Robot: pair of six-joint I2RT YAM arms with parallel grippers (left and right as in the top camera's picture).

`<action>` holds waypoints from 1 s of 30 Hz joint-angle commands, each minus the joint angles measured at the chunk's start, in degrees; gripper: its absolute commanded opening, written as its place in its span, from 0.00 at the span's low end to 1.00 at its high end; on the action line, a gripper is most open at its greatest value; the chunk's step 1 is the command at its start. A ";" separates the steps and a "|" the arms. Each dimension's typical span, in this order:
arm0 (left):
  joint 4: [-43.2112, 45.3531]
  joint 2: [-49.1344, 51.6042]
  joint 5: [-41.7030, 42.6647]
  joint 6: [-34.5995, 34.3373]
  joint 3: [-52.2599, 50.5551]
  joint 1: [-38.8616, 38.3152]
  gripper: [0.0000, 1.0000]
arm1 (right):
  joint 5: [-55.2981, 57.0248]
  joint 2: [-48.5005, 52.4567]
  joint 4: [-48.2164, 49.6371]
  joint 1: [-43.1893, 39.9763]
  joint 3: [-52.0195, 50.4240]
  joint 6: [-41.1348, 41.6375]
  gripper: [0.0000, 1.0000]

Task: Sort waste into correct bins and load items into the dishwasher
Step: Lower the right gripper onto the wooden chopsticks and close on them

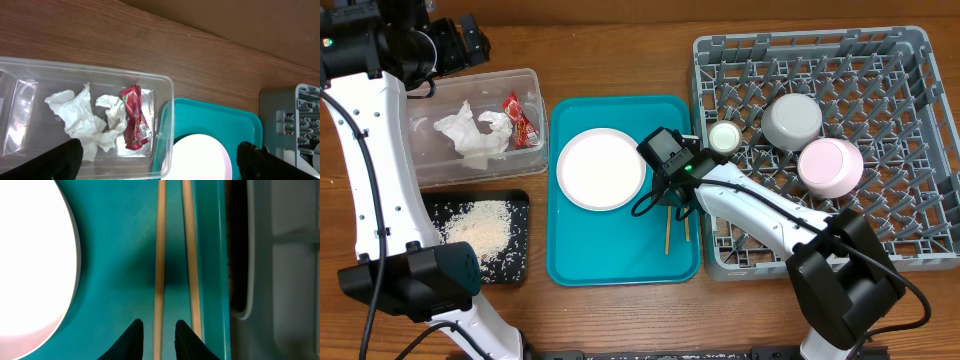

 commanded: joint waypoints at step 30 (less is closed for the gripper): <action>0.04 -0.33 -0.28 -0.52 0.50 -0.22 1.00 | 3.15 6.21 2.27 2.64 -0.33 -1.05 0.23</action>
